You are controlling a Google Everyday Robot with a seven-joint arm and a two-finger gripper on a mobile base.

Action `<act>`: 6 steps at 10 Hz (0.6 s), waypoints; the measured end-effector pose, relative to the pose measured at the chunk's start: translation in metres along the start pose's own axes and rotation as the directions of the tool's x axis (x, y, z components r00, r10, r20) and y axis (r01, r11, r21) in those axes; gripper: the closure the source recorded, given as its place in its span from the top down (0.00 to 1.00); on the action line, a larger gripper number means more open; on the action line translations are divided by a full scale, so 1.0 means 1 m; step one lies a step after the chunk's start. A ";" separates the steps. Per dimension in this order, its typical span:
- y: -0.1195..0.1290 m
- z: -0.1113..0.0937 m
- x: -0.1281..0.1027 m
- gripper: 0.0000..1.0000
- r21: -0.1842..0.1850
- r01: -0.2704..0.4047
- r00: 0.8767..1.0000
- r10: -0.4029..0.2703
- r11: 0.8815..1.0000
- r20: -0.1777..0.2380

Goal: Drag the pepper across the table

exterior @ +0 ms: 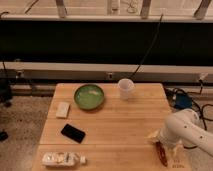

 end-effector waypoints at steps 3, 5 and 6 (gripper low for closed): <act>0.000 0.004 0.000 0.58 -0.010 0.032 0.999 -0.032 0.999 0.010; 0.001 0.006 0.000 0.33 -0.004 0.039 0.999 -0.039 0.999 0.020; 0.002 0.006 0.000 0.26 -0.002 0.038 0.999 -0.038 0.999 0.022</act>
